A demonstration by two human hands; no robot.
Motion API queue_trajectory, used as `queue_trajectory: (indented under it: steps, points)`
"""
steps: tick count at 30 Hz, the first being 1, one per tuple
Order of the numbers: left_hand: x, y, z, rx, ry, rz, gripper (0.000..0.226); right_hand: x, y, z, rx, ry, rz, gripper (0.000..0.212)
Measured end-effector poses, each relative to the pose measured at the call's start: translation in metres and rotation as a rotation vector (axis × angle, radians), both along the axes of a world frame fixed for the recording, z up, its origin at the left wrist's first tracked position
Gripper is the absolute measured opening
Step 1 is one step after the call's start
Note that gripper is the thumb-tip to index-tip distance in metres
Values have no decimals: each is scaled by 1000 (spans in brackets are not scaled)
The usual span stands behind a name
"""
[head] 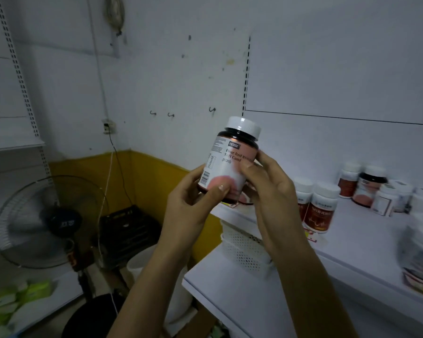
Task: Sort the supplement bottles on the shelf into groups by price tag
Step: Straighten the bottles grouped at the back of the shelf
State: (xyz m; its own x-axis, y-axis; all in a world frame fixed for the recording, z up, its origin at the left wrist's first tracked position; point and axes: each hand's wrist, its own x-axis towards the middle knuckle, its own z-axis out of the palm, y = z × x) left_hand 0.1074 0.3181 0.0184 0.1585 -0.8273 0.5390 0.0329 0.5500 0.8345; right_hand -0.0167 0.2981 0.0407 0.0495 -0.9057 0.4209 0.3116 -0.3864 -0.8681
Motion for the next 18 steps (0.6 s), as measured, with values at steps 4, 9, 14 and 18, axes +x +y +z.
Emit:
queue_trajectory:
  steps: [4,9,14,18]
  points:
    - [20,-50,19,-7,-56,0,53,2,-58,43,-78,71,-111,41]
    - [39,-109,43,-111,-125,91,56,13,-125,81,-135,230,-123,37]
    - [42,-161,42,-258,-252,325,60,16,-166,94,-144,417,-197,39]
    - [37,-203,38,-464,-532,557,64,9,-197,104,-50,469,-222,39]
